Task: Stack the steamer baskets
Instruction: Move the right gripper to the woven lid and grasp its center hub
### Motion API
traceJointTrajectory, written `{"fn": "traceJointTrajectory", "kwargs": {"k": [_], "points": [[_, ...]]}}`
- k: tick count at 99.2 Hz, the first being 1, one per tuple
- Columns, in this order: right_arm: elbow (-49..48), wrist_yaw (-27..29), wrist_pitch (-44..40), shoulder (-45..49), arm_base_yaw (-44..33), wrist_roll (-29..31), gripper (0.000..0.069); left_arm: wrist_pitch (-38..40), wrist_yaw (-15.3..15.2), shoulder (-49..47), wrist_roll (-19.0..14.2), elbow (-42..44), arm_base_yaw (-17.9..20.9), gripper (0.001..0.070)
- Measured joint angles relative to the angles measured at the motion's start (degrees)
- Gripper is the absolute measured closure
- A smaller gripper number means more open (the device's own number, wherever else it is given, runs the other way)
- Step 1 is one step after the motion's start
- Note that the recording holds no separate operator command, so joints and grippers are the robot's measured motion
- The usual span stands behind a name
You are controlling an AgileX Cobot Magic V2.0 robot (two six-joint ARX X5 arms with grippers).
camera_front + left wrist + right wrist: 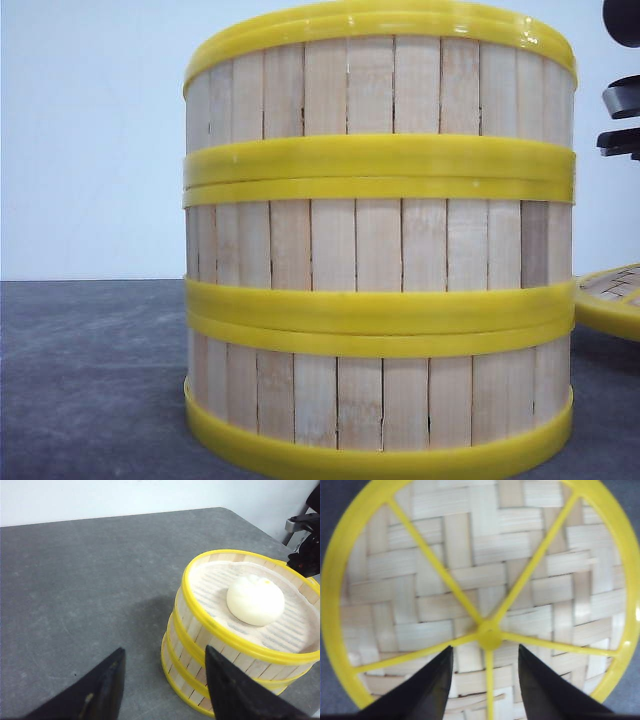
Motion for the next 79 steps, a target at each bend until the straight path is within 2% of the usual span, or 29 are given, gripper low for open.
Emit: {"fn": "traceJointTrajectory", "kwargs": {"k": [19, 31, 79], "points": [[0.0, -1.11, 0.28, 0.0, -2.14, -0.13, 0.0519, -0.07, 0.0, 0.0, 0.02, 0.0, 0.0, 0.0411], [0.0, -3.54, 0.96, 0.0, -3.02, -0.87, 0.0525, -0.09, 0.02, 0.0, 0.02, 0.0, 0.0, 0.0411], [0.02, -5.18, 2.23, 2.05, -3.08, -1.44, 0.0532, -0.11, 0.0, 0.02, 0.09, 0.0, 0.0, 0.0411]]}}
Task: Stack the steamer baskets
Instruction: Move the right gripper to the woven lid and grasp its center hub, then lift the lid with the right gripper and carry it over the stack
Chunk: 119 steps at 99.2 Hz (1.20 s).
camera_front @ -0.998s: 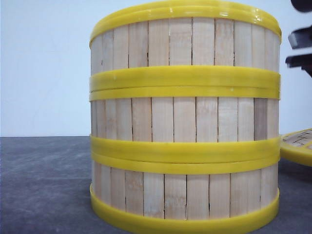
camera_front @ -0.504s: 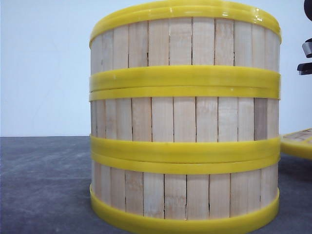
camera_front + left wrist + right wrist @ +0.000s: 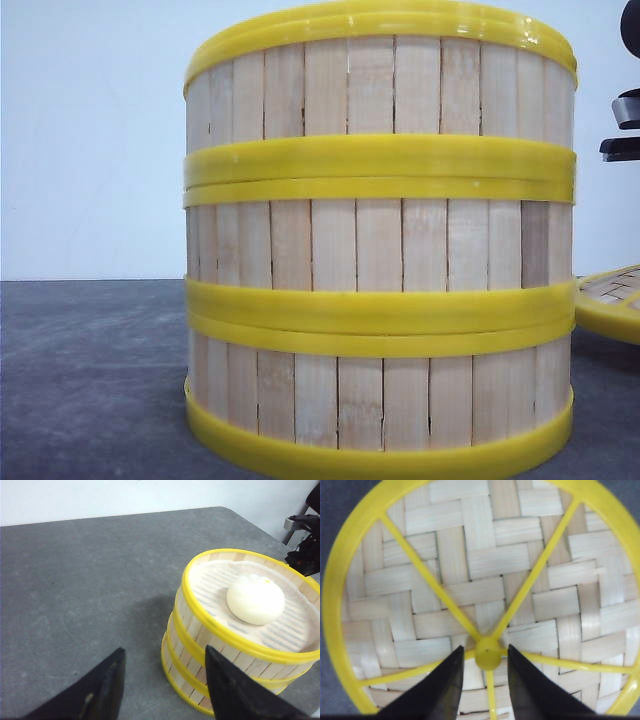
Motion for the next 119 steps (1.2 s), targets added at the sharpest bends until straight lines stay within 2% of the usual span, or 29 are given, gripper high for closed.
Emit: {"fn": "traceJointTrajectory", "kwargs": {"k": [16, 30, 61, 83, 102, 119], "points": [[0.02, 0.15, 0.15, -0.02, 0.0, -0.04, 0.0609, 0.0, 0.02, 0.0, 0.0, 0.0, 0.0, 0.0411], [0.02, 0.15, 0.15, -0.02, 0.0, -0.31, 0.0632, 0.0, 0.0, -0.02, 0.0, 0.0, 0.0, 0.0411], [0.79, -0.55, -1.11, -1.84, 0.0, -2.23, 0.0635, 0.0, 0.0, -0.02, 0.15, 0.0, 0.0, 0.0411], [9.99, -2.58, -5.73, -8.39, 0.02, -3.26, 0.0635, 0.0, 0.0, -0.02, 0.17, 0.0, 0.0, 0.0411], [18.58, -11.78, -9.18, -14.23, 0.68, -4.28, 0.0636, 0.0, 0.0, -0.02, 0.17, 0.0, 0.0, 0.0411], [22.12, -22.62, -9.16, -18.01, 6.16, -4.63, 0.0636, 0.0, 0.0, -0.02, 0.17, 0.0, 0.0, 0.0411]]}}
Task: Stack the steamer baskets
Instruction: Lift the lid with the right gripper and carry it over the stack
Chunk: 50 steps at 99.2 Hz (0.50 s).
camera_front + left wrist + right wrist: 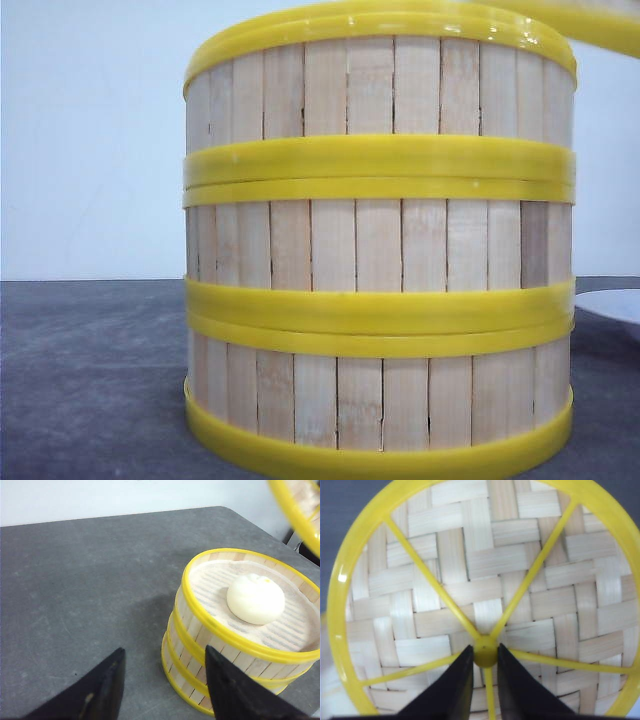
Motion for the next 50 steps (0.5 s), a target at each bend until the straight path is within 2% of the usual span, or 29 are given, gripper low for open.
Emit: {"fn": "traceJointTrajectory", "kwargs": {"k": [16, 37, 50], "points": [[0.15, -1.11, -0.35, -0.26, 8.92, -0.15, 0.0636, 0.0, 0.0, 0.0, 0.0, 0.0, 0.0, 0.0411], [0.13, 4.68, 1.27, 1.49, 21.11, -0.35, 0.0637, 0.02, 0.0, 0.02, 0.0, 0.0, 0.0, 0.0411], [0.13, 5.11, 1.53, 2.89, 25.79, -0.37, 0.0637, 0.0, 0.0, 0.02, 0.0, 0.0, 0.0, 0.0411]]}}
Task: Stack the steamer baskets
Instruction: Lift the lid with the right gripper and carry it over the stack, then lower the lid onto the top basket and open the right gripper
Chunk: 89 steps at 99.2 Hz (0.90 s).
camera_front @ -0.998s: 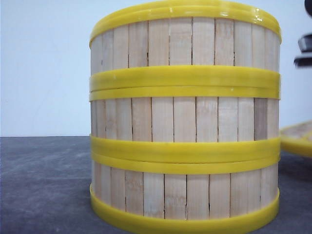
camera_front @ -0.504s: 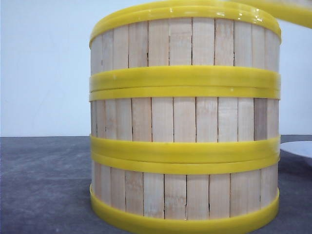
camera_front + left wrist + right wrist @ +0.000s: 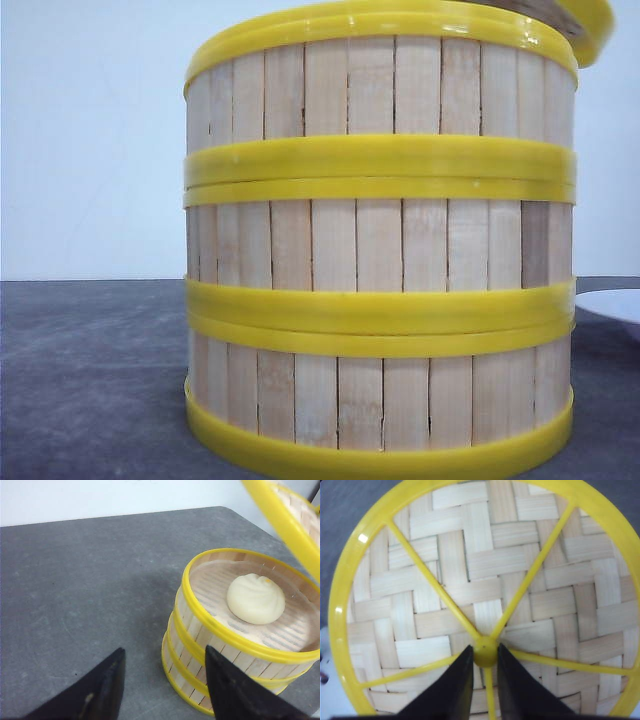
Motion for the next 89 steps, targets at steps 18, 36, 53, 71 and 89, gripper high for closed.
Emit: {"fn": "traceJointTrajectory", "kwargs": {"k": [18, 36, 53, 71, 89], "points": [[0.0, 1.27, -0.5, 1.66, 2.89, 0.0, 0.0637, -0.09, 0.0, 0.0, -0.04, 0.0, 0.0, 0.0411], [0.0, 1.49, -1.22, 1.99, 4.22, 0.0, 0.0637, -0.55, 0.0, -0.02, -0.04, 0.0, 0.0, 0.0411], [0.0, 1.44, -1.46, 2.19, 4.87, 0.0, 0.0637, -0.55, 0.0, -0.02, -0.04, 0.0, 0.0, 0.0411], [0.0, 1.55, -1.42, 3.52, 5.2, 0.0, 0.0637, -0.55, 0.0, 0.0, -0.04, 0.0, 0.0, 0.0411], [0.0, 1.6, -1.16, 5.09, 5.7, 0.0, 0.0638, -0.55, 0.0, 0.0, -0.04, 0.0, 0.0, 0.0411]]}}
